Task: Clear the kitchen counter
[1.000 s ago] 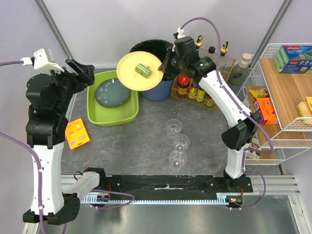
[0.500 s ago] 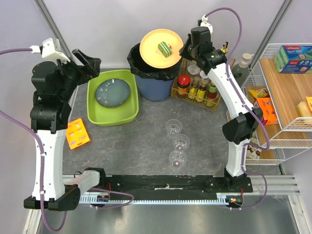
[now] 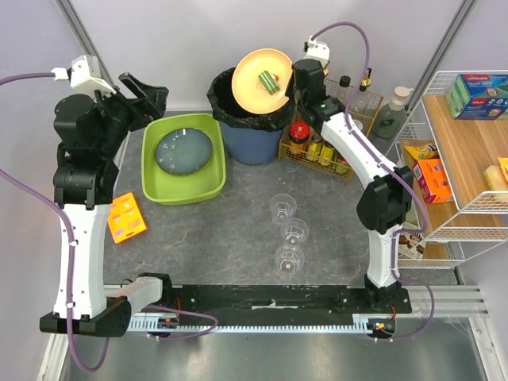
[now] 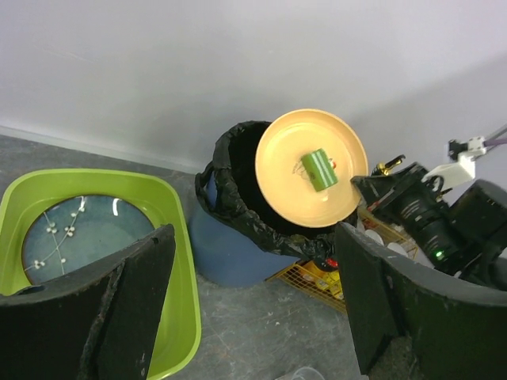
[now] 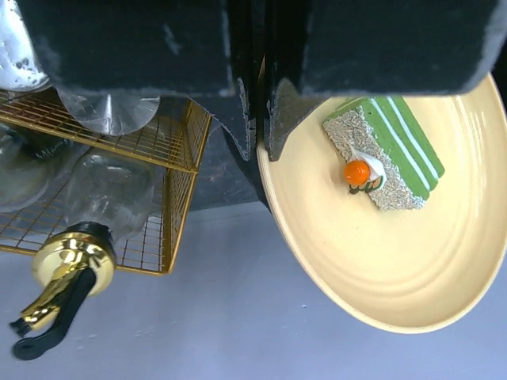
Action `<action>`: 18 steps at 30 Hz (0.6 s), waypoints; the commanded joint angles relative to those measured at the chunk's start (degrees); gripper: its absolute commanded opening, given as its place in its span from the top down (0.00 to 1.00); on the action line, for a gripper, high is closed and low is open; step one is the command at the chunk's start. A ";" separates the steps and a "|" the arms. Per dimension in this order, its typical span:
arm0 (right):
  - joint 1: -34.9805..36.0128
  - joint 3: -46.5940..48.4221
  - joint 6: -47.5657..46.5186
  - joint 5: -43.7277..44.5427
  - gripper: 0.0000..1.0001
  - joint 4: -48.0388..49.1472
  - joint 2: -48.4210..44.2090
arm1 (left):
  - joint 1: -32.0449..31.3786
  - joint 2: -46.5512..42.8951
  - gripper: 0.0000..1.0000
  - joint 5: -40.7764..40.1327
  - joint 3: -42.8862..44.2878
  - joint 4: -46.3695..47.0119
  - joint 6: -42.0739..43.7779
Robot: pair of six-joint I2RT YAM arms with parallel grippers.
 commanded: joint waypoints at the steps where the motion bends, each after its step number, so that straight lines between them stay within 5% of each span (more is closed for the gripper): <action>1: 2.82 -7.92 -13.75 6.65 1.00 19.08 -5.78 | -0.21 -0.86 0.13 1.64 -0.36 4.56 -1.89; 6: 6.08 -19.02 -25.73 13.69 1.00 36.86 -11.23 | -0.12 0.55 0.13 3.66 -0.28 4.30 -2.68; 18: 6.87 -19.02 -33.21 15.98 1.00 42.42 -13.08 | -0.21 0.73 0.13 4.81 -0.98 4.39 -3.47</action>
